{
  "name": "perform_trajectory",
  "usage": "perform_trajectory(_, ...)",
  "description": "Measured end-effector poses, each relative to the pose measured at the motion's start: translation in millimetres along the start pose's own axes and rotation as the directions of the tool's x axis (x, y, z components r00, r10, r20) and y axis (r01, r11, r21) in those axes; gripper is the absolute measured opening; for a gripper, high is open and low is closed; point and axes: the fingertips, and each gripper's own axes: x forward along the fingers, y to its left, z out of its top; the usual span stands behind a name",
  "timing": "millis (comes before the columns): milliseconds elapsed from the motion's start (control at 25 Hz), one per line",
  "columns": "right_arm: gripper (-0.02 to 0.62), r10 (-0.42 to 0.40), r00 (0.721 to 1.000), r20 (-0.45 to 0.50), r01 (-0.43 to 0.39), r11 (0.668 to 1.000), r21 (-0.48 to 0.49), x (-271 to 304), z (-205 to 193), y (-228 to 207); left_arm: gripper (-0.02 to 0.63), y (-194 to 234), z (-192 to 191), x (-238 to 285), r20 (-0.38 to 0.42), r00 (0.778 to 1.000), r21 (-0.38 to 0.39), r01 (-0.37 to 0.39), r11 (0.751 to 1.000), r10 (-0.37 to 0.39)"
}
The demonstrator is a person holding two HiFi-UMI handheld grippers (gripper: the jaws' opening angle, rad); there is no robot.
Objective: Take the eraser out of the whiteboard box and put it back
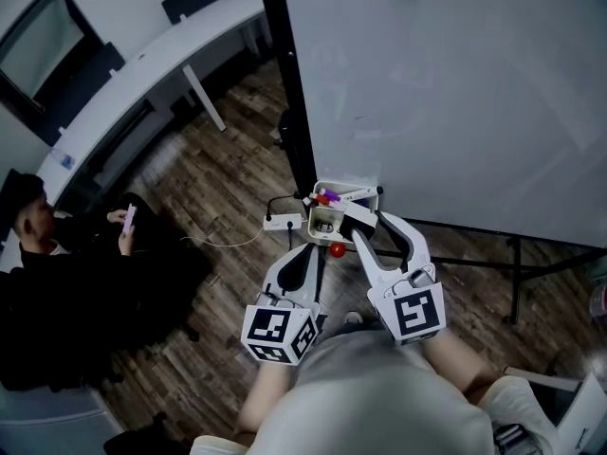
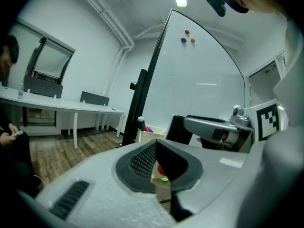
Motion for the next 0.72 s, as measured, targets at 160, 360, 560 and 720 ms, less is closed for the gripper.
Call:
perform_trajectory(160, 0.166, 0.012, 1.0, -0.027, -0.012, 1.0, 0.006, 3, -13, 0, 0.002, -1, -1, 5, -0.003, 1.0, 0.002, -0.002, 1.0, 0.002)
perform_trajectory(360, 0.166, 0.017, 0.997, -0.073, -0.014, 0.999, 0.044, 4, -28, -1, 0.002, 0, -3, 9, -0.008, 1.0, 0.003, -0.005, 1.0, 0.006)
perform_trajectory(560, 0.166, 0.032, 0.995, -0.093, -0.029, 0.999, 0.039, 6, -35, 0, 0.002, -2, -3, 12, -0.014, 1.0, 0.005, -0.003, 1.0, 0.003)
perform_trajectory(720, 0.166, 0.042, 0.994, -0.105, -0.038, 0.998, 0.04, 8, -42, 1, 0.002, -2, -4, 15, -0.016, 1.0, 0.007, -0.002, 1.0, 0.002)
